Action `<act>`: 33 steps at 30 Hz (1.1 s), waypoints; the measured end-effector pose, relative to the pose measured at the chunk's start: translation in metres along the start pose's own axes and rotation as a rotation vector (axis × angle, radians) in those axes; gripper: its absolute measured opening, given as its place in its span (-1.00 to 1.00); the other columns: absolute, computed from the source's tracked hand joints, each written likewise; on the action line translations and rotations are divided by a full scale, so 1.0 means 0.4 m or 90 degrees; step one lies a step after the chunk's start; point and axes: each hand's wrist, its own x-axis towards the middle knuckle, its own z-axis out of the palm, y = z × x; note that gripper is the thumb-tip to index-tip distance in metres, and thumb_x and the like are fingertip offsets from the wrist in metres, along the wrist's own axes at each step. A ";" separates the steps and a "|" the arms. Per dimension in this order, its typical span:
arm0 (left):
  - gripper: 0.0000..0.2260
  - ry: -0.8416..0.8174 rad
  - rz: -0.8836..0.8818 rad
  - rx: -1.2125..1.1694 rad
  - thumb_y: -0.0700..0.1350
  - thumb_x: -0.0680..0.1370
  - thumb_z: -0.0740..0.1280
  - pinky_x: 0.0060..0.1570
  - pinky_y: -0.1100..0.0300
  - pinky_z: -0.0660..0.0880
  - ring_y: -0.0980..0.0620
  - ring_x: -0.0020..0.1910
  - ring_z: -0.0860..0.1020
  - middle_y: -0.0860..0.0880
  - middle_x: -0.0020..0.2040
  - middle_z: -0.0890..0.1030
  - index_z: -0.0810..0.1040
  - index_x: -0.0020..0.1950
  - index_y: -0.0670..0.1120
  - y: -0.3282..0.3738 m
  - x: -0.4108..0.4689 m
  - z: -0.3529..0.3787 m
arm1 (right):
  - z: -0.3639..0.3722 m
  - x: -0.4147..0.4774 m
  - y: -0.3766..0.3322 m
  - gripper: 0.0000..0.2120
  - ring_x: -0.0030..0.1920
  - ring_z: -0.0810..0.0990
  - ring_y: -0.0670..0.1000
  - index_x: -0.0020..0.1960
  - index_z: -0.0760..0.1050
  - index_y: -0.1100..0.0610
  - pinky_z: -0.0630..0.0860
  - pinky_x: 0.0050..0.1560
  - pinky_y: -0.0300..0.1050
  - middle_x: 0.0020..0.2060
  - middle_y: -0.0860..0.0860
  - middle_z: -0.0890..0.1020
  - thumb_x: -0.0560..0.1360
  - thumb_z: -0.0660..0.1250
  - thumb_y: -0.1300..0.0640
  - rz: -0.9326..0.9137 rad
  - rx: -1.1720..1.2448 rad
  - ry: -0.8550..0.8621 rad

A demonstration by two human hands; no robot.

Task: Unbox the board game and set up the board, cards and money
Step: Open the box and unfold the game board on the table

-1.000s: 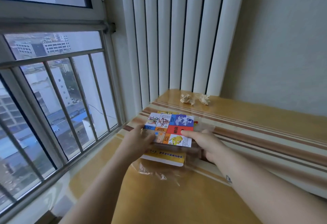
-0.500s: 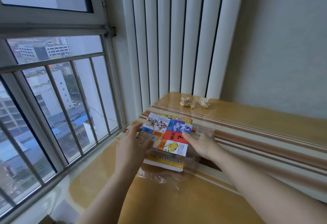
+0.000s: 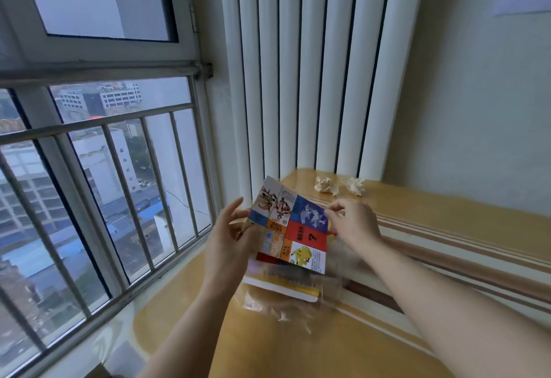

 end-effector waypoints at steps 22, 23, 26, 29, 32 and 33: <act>-0.78 -0.059 0.344 -0.110 -0.21 0.57 0.26 -0.24 0.27 0.55 0.09 -0.06 0.59 0.10 -0.07 0.58 0.48 -0.10 0.13 0.606 -0.006 0.274 | -0.797 -0.114 -0.128 -0.84 -0.13 0.68 -0.04 -0.02 0.64 0.11 0.56 -0.05 -0.17 -0.14 -0.01 0.71 0.43 0.47 0.08 -0.143 0.206 0.067; -0.78 -0.069 0.351 -0.103 -0.21 0.57 0.27 -0.25 0.31 0.53 0.14 -0.07 0.58 0.13 -0.09 0.58 0.48 -0.10 0.15 0.627 -0.013 0.292 | -0.836 -0.123 -0.127 -0.86 -0.16 0.67 -0.07 -0.06 0.64 0.07 0.54 -0.07 -0.21 -0.18 -0.05 0.70 0.42 0.48 0.05 -0.125 0.153 0.046; -0.77 -0.104 0.371 -0.079 -0.18 0.58 0.27 -0.34 0.47 0.45 0.30 -0.17 0.55 0.20 -0.15 0.57 0.49 -0.11 0.18 0.686 -0.036 0.347 | -0.944 -0.154 -0.110 -0.75 -0.17 0.69 -0.04 -0.10 0.64 0.11 0.54 -0.01 -0.18 -0.23 -0.01 0.72 0.39 0.48 -0.06 -0.060 0.068 -0.006; -0.81 -0.156 0.372 -0.039 -0.14 0.61 0.22 -0.38 0.47 0.45 0.25 -0.15 0.56 0.18 -0.13 0.58 0.52 -0.03 0.15 0.727 -0.052 0.400 | -1.002 -0.187 -0.093 -0.69 -0.17 0.69 0.06 -0.13 0.63 0.10 0.56 -0.02 -0.08 -0.21 0.05 0.71 0.39 0.45 -0.15 -0.047 0.052 0.045; -0.77 -0.217 0.398 0.006 -0.16 0.62 0.19 -0.24 0.41 0.49 0.22 -0.08 0.56 0.17 -0.08 0.59 0.55 0.03 0.15 0.753 -0.079 0.455 | -1.020 -0.218 -0.080 -0.72 -0.38 0.60 -0.16 -0.26 0.58 0.02 0.44 -0.31 -0.29 -0.42 -0.13 0.64 0.45 0.38 -0.18 -0.040 0.057 0.108; -0.75 -0.235 0.409 0.022 -0.19 0.62 0.19 -0.21 0.43 0.48 0.23 -0.07 0.55 0.17 -0.06 0.58 0.56 0.05 0.14 0.760 -0.093 0.471 | -1.021 -0.225 -0.078 -0.69 -0.44 0.55 -0.19 -0.32 0.53 0.01 0.38 -0.38 -0.31 -0.49 -0.16 0.58 0.45 0.37 -0.18 -0.038 0.063 0.134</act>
